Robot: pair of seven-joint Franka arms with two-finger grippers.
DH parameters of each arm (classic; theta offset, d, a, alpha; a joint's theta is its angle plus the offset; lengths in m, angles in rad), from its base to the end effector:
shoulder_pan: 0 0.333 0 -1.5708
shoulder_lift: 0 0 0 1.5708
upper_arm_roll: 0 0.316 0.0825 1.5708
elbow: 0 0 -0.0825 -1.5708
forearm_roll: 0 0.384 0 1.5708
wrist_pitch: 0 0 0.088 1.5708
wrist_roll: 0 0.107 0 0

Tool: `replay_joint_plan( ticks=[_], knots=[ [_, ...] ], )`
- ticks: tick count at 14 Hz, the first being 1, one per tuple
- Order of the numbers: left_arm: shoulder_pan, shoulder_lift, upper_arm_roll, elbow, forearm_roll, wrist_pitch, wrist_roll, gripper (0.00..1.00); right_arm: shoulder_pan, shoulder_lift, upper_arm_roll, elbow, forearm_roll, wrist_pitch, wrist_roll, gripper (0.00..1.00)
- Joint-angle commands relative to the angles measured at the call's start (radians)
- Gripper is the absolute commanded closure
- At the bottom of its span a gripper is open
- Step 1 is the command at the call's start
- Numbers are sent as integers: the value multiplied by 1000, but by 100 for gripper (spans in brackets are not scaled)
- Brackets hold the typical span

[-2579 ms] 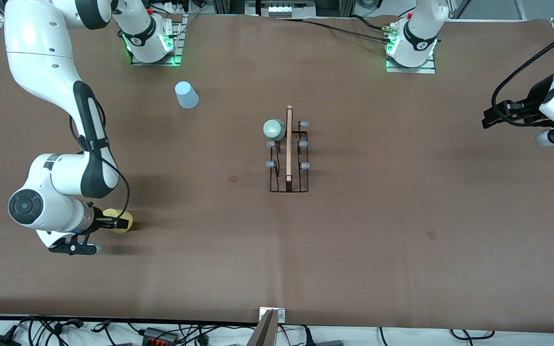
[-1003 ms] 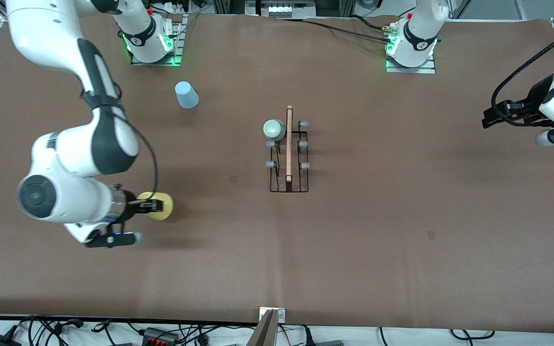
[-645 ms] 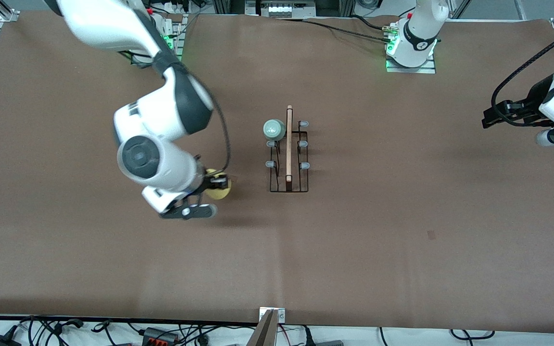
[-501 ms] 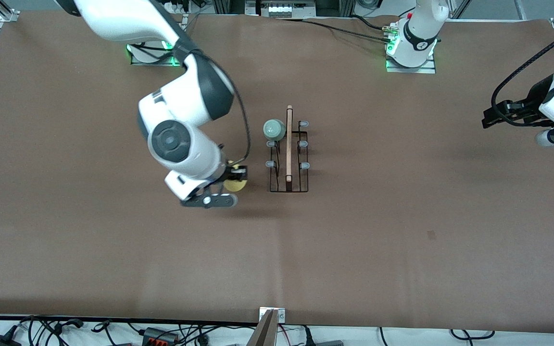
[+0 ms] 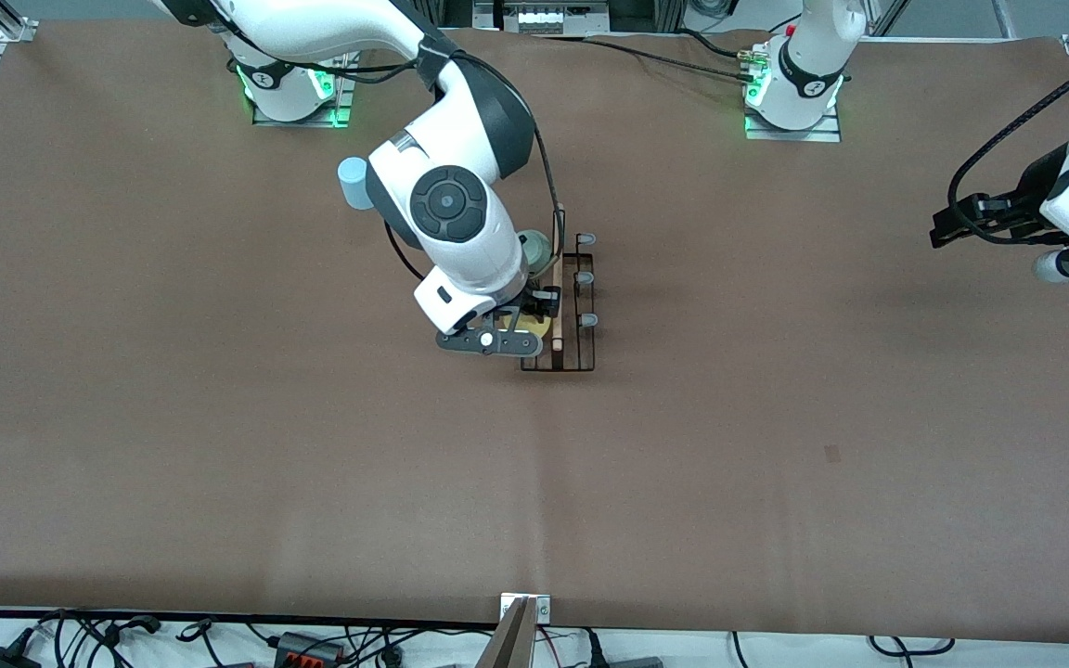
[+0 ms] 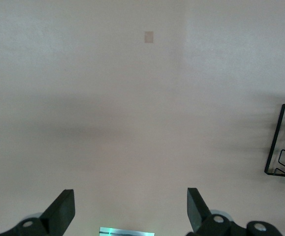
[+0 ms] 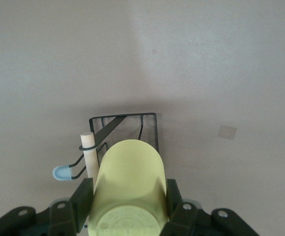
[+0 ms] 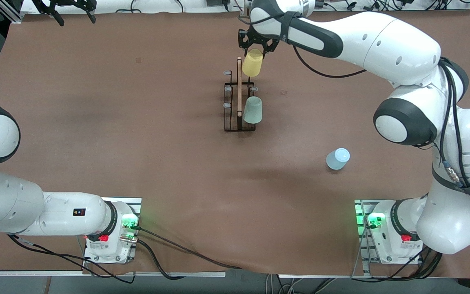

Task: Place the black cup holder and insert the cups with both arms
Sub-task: 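Hang the yellow cup on a lower rack hook and open the right gripper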

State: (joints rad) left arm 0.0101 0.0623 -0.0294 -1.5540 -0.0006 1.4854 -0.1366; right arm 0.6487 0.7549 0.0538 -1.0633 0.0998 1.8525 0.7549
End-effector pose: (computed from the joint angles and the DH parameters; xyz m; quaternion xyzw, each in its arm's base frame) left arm 0.5625 -0.0104 0.5906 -0.9961 -0.0585 0.0653 0.0039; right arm 0.5842 0.4875 0.3898 -0.9965 0.0468 0.0310 0.0614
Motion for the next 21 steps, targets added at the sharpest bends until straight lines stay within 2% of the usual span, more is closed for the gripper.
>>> replay_joint_plan(
  ticks=[1,21],
  knots=[
    [-1,-21,0,-17,-18,-7,-8,0,8,15,-6,-3,3,13,20,71],
    [-1,-21,0,-17,-18,-7,-8,0,8,67,-8,-35,-32,14,9,70]
  ],
)
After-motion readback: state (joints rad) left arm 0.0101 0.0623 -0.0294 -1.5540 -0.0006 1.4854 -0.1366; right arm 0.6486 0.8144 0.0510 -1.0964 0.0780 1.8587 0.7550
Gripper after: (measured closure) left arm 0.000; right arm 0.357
